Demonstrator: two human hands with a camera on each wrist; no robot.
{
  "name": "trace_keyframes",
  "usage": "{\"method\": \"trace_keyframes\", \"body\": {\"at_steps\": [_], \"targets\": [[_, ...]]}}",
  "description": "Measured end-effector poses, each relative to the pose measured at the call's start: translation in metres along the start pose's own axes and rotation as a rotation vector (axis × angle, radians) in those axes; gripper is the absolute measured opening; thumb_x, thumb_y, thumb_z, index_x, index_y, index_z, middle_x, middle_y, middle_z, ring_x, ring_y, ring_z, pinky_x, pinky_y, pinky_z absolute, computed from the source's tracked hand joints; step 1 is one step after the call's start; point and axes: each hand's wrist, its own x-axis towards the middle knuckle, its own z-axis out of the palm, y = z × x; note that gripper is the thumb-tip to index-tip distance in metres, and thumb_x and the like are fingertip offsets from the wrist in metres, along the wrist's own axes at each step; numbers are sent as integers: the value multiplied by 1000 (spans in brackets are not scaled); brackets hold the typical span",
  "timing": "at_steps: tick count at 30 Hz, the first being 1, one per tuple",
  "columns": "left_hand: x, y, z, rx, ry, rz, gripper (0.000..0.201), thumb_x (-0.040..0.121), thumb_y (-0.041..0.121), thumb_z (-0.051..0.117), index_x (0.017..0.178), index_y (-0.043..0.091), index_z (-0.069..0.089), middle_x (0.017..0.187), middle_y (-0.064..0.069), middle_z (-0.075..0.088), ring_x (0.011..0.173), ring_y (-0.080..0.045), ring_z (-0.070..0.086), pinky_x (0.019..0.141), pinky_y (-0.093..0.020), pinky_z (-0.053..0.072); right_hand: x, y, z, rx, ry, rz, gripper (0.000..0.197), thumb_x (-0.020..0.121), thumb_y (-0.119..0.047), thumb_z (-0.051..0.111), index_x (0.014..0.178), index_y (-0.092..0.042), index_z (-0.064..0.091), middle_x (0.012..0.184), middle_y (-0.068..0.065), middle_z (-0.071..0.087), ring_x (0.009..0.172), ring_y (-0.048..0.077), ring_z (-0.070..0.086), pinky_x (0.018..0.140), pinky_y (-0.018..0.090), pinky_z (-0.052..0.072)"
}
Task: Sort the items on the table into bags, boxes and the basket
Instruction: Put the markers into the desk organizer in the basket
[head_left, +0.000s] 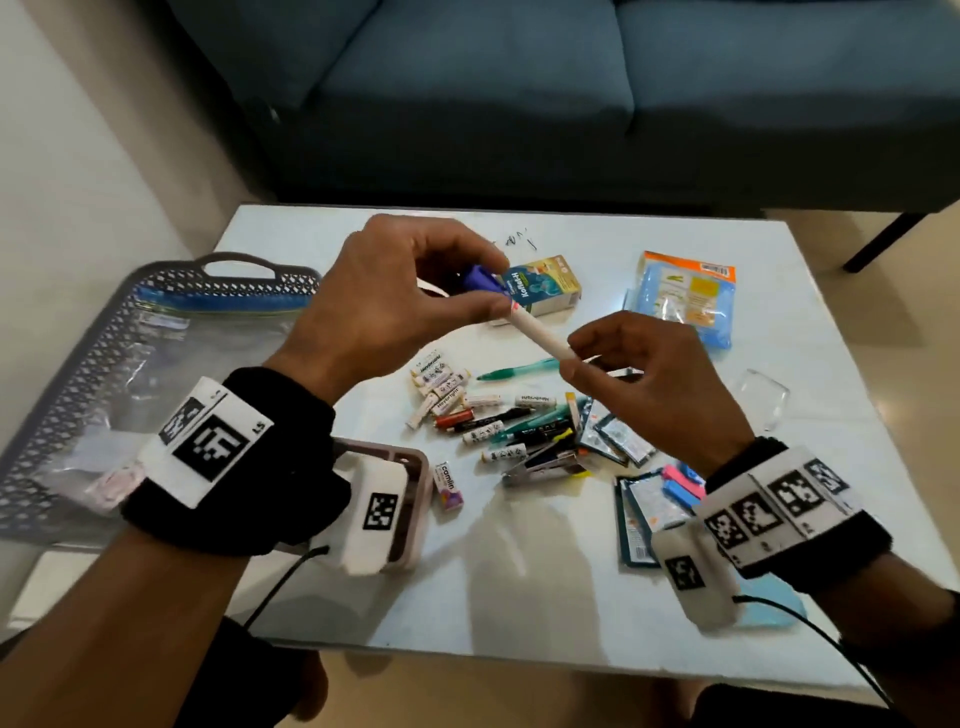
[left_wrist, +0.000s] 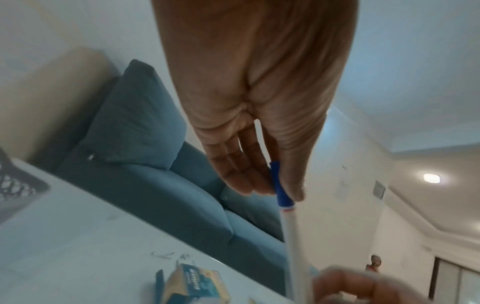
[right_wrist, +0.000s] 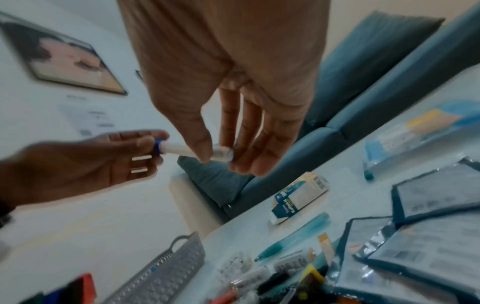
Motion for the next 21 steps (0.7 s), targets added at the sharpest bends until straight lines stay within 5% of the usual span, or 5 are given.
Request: {"method": "trace_keyframes", "body": {"at_steps": [5, 12, 21], "targets": [[2, 4, -3, -76, 119, 5, 40, 82, 30, 84, 118, 20, 71, 102, 11, 74, 89, 1, 71, 80, -13, 57, 22, 32, 7, -501, -132, -29, 21, 89, -22, 74, 109, -27, 69, 104, -11, 70, 92, 13, 68, 82, 42, 58], [0, 0, -14, -67, 227, 5, 31, 86, 31, 81, 114, 20, 73, 105, 11, 74, 91, -1, 71, 84, -20, 59, 28, 36, 12, -742, -480, 24, 35, 96, -9, 60, 124, -26, 70, 124, 4, 62, 118, 25, 56, 102, 44, 46], [-2, 1, -20, -57, 238, -24, 36, 86, 36, 79, 118, 21, 72, 108, 8, 74, 92, -2, 72, 84, -17, 58, 29, 34, -1, -945, -519, 175, 16, 86, -13, 71, 100, -21, 73, 108, 4, 66, 100, 25, 64, 86, 37, 55]]}}
